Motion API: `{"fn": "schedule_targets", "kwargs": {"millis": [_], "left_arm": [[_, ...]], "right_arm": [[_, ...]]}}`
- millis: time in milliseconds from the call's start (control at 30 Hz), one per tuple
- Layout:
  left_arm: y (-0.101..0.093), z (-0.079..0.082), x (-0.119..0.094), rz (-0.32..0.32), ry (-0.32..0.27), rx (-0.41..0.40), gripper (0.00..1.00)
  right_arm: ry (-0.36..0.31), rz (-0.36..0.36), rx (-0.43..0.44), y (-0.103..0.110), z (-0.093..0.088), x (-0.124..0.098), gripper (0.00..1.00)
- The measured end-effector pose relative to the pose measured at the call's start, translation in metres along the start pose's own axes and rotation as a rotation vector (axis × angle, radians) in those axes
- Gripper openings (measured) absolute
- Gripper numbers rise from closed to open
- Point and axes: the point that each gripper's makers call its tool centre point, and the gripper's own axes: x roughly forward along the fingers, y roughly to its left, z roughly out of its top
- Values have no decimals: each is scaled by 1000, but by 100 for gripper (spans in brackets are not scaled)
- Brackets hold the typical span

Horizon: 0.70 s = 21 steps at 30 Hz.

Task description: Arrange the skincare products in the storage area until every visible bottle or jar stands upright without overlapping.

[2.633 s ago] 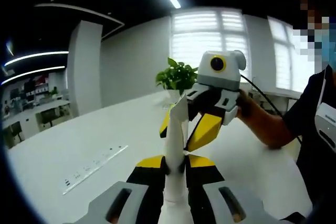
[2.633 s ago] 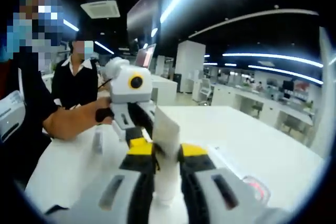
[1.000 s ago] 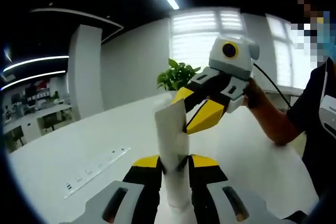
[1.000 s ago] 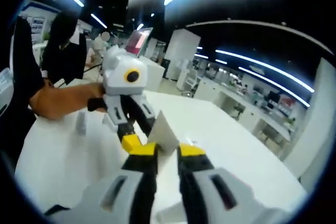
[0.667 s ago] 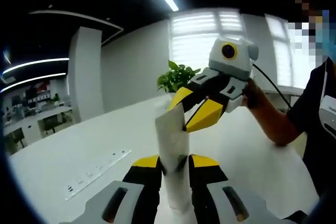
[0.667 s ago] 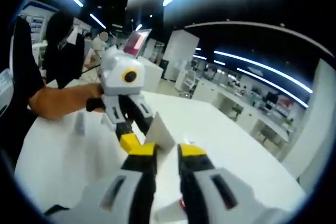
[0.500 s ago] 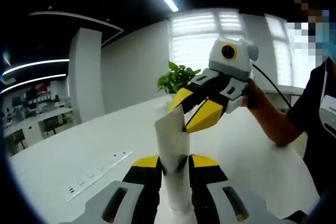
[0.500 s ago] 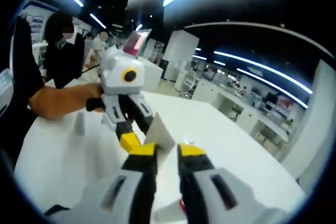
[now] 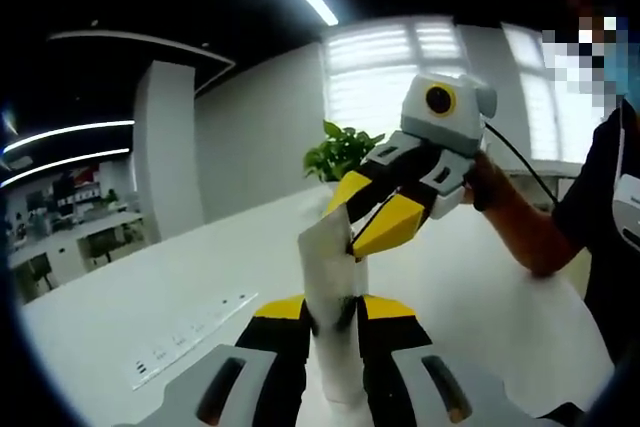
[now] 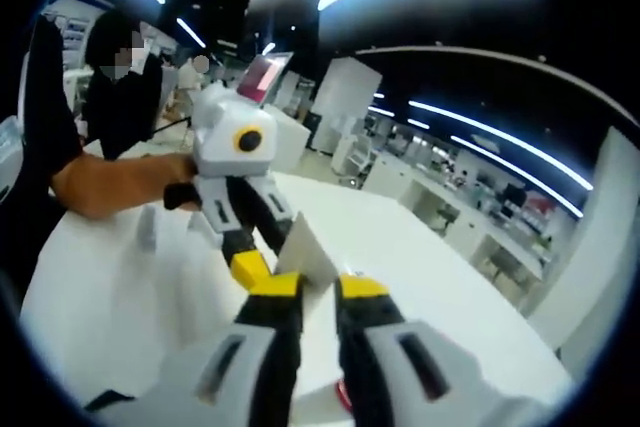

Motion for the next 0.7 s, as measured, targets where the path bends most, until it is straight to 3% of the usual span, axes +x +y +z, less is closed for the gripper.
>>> {"fn": "schedule_targets", "kwargs": {"millis": [700], "left_arm": [[8, 2, 6, 22, -39, -16, 18]], "right_arm": [[-6, -22, 9, -5, -2, 1, 11]]}}
